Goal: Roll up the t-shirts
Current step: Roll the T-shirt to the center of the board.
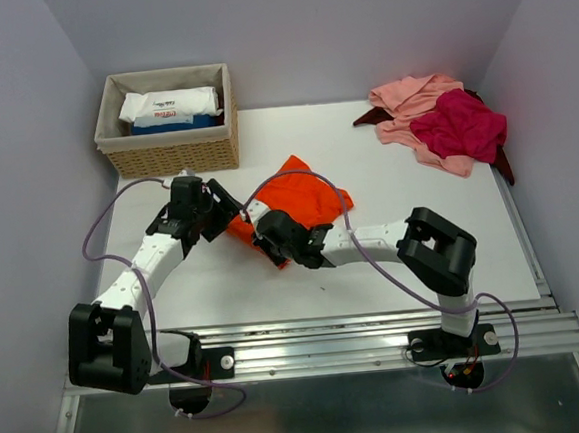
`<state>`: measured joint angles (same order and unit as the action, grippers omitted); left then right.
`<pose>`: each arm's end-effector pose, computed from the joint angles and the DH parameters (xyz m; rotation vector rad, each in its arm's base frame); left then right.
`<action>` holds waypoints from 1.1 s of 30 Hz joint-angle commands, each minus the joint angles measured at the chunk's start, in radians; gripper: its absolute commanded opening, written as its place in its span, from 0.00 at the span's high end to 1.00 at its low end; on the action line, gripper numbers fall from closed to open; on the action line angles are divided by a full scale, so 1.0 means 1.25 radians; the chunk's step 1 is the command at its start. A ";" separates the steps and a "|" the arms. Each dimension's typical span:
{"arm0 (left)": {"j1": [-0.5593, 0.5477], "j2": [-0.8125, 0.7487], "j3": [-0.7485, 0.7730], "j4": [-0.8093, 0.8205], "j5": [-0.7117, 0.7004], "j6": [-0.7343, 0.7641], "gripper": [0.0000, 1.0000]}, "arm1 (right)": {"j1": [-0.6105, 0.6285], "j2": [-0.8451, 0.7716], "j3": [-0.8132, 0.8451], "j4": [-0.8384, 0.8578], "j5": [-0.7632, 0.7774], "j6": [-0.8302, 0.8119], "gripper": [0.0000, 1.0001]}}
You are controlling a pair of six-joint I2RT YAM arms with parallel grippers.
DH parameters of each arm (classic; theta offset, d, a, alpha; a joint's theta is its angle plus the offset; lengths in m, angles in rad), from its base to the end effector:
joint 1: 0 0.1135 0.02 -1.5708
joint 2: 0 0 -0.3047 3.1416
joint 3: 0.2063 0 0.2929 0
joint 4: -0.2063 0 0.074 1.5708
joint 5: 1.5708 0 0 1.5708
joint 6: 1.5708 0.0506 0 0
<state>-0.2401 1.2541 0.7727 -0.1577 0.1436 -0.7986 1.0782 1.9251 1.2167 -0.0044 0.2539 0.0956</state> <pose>0.2961 -0.0799 0.2495 -0.5541 2.2342 -0.7177 0.2361 0.4130 0.1779 -0.9558 2.0679 0.3344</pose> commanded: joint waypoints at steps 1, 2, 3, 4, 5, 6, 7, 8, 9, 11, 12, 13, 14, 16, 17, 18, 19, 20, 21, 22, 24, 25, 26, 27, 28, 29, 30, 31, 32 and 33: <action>0.013 -0.051 0.042 -0.052 -0.002 0.033 0.21 | -0.052 -0.050 0.015 0.006 -0.185 0.063 0.99; 0.015 -0.062 0.045 -0.054 -0.001 0.034 0.21 | -0.062 -0.053 0.015 0.006 -0.208 0.071 0.99; 0.019 -0.066 0.046 -0.057 0.002 0.035 0.21 | -0.073 -0.054 0.012 0.006 -0.243 0.085 0.99; 0.020 -0.068 0.048 -0.058 0.002 0.036 0.21 | -0.083 -0.054 0.012 0.006 -0.293 0.092 0.99; 0.022 -0.071 0.051 -0.058 0.003 0.036 0.21 | -0.104 -0.053 0.014 0.006 -0.317 0.099 0.99; 0.022 -0.069 0.052 -0.058 0.004 0.039 0.21 | -0.113 -0.052 0.013 0.006 -0.342 0.106 0.99; 0.022 -0.068 0.053 -0.059 0.007 0.040 0.21 | -0.123 -0.049 0.016 0.006 -0.365 0.111 0.99; 0.022 -0.067 0.053 -0.060 0.010 0.042 0.21 | -0.132 -0.041 0.019 0.006 -0.412 0.125 0.99; 0.022 -0.063 0.051 -0.060 0.016 0.042 0.21 | -0.152 -0.036 0.019 0.006 -0.469 0.137 0.99; 0.022 -0.062 0.047 -0.055 0.021 0.042 0.21 | -0.170 -0.021 0.017 0.011 -0.517 0.154 0.99; 0.022 -0.063 0.041 -0.053 0.027 0.042 0.21 | -0.190 -0.018 0.013 0.018 -0.540 0.165 0.99; 0.022 -0.063 0.040 -0.049 0.030 0.042 0.21 | -0.200 -0.015 0.010 0.028 -0.586 0.188 0.99; 0.023 -0.063 0.037 -0.047 0.031 0.042 0.21 | -0.210 -0.011 0.006 0.038 -0.607 0.201 0.99; 0.022 -0.066 0.030 -0.043 0.038 0.045 0.21 | -0.228 -0.007 -0.009 0.066 -0.646 0.222 0.99; 0.023 -0.066 0.027 -0.038 0.041 0.047 0.21 | -0.246 -0.005 -0.015 0.088 -0.680 0.244 0.99; 0.022 -0.064 0.025 -0.036 0.046 0.046 0.21 | -0.255 -0.004 -0.020 0.097 -0.696 0.255 0.99; 0.022 -0.062 0.019 -0.031 0.053 0.047 0.21 | -0.264 0.000 -0.025 0.108 -0.710 0.265 0.99; 0.020 -0.060 0.016 -0.021 0.057 0.047 0.22 | -0.282 0.004 -0.034 0.119 -0.740 0.288 0.99; 0.020 -0.056 0.013 -0.015 0.063 0.046 0.22 | -0.291 0.006 -0.038 0.138 -0.758 0.299 0.99; 0.019 -0.049 0.008 -0.002 0.076 0.045 0.22 | -0.298 0.020 -0.039 0.143 -0.786 0.309 0.99; 0.018 -0.040 0.007 0.010 0.084 0.044 0.22 | -0.316 0.034 -0.036 0.143 -0.804 0.313 0.99; 0.015 -0.029 0.010 0.014 0.090 0.044 0.22 | -0.316 0.049 -0.032 0.143 -0.813 0.314 0.99; 0.014 -0.023 0.011 0.027 0.094 0.045 0.22 | -0.325 0.056 -0.028 0.145 -0.836 0.316 0.99; 0.013 -0.015 0.013 0.034 0.100 0.046 0.23 | -0.332 0.063 -0.028 0.148 -0.848 0.319 0.99; 0.011 0.000 0.020 0.045 0.108 0.047 0.23 | -0.332 0.074 -0.027 0.152 -0.868 0.326 0.99; 0.009 0.009 0.025 0.050 0.112 0.049 0.23 | -0.340 0.076 -0.027 0.163 -0.876 0.332 0.99; 0.008 0.020 0.029 0.056 0.117 0.050 0.23 | -0.340 0.080 -0.031 0.170 -0.884 0.338 0.99; 0.007 0.040 0.038 0.066 0.119 0.051 0.23 | -0.348 0.082 -0.033 0.178 -0.893 0.349 0.99; 0.003 0.050 0.044 0.072 0.121 0.051 0.23 | -0.348 0.090 -0.035 0.180 -0.898 0.352 0.99; 0.003 0.070 0.053 0.078 0.124 0.052 0.23 | -0.356 0.092 -0.037 0.186 -0.903 0.360 0.99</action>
<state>-0.2279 1.2976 0.7929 -0.1223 0.2642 -0.7586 0.6514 2.0277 1.1770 0.1459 -0.7834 0.5018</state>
